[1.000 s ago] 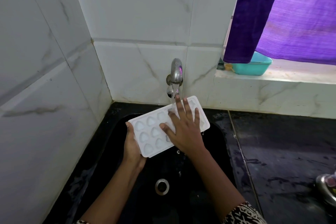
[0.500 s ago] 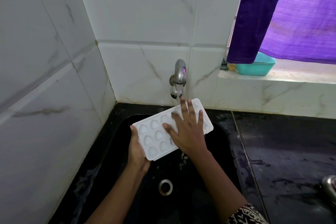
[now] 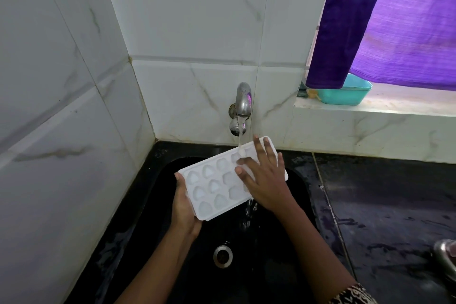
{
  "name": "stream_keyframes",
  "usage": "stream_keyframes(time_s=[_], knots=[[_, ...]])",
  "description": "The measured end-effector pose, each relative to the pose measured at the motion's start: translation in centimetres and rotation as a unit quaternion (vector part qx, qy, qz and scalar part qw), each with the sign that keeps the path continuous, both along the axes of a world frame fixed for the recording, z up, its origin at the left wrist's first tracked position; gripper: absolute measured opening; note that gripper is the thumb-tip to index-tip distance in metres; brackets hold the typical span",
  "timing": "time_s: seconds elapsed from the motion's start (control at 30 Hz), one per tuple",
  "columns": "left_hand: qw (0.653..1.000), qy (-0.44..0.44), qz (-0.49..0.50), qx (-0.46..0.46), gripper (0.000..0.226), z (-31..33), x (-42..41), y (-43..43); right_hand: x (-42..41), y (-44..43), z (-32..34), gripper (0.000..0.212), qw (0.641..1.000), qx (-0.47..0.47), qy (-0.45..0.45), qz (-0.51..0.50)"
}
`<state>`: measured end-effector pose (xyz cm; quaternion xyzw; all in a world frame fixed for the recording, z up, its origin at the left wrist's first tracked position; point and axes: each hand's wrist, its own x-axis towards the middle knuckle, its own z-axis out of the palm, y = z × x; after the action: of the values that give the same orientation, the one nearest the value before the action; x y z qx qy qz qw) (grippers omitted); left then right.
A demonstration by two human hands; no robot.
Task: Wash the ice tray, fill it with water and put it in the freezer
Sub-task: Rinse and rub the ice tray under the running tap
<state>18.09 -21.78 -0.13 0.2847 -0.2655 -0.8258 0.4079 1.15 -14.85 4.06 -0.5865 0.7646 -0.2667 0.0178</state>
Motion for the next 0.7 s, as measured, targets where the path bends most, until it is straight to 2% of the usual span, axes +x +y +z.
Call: stream_keyframes(time_s=[0.13,0.23,0.3,0.4,0.53,0.63,0.7], knots=[[1.000,-0.011,0.022,0.009,0.074,-0.2,-0.5,-0.3,-0.4,1.0,0.2,0.035,0.996,-0.068,-0.024,-0.045],[0.999,-0.019,0.037,0.014,0.077,-0.3,-0.7,-0.7,-0.1,1.2,-0.1,0.041,0.996,-0.083,-0.009,-0.039],[0.999,-0.017,0.042,0.013,0.079,-0.4,-0.8,-1.0,0.2,1.1,-0.3,0.042,0.996,-0.081,-0.004,-0.028],[0.999,-0.014,0.037,0.009,0.081,-0.4,-0.9,-1.3,0.2,0.5,-0.9,0.033,0.998,-0.054,0.004,-0.011],[0.999,-0.008,0.025,0.021,0.084,-0.1,-1.5,-1.0,1.4,-1.5,-0.8,0.039,0.999,0.011,-0.019,-0.049],[0.999,0.004,0.042,0.019,0.083,0.0,-1.2,-1.8,1.9,-1.9,-1.3,0.045,0.999,-0.001,0.047,-0.009],[0.999,0.008,0.036,0.005,0.081,-0.1,-0.9,-2.1,1.1,-1.6,-1.5,0.040,0.998,-0.015,0.068,-0.011]])
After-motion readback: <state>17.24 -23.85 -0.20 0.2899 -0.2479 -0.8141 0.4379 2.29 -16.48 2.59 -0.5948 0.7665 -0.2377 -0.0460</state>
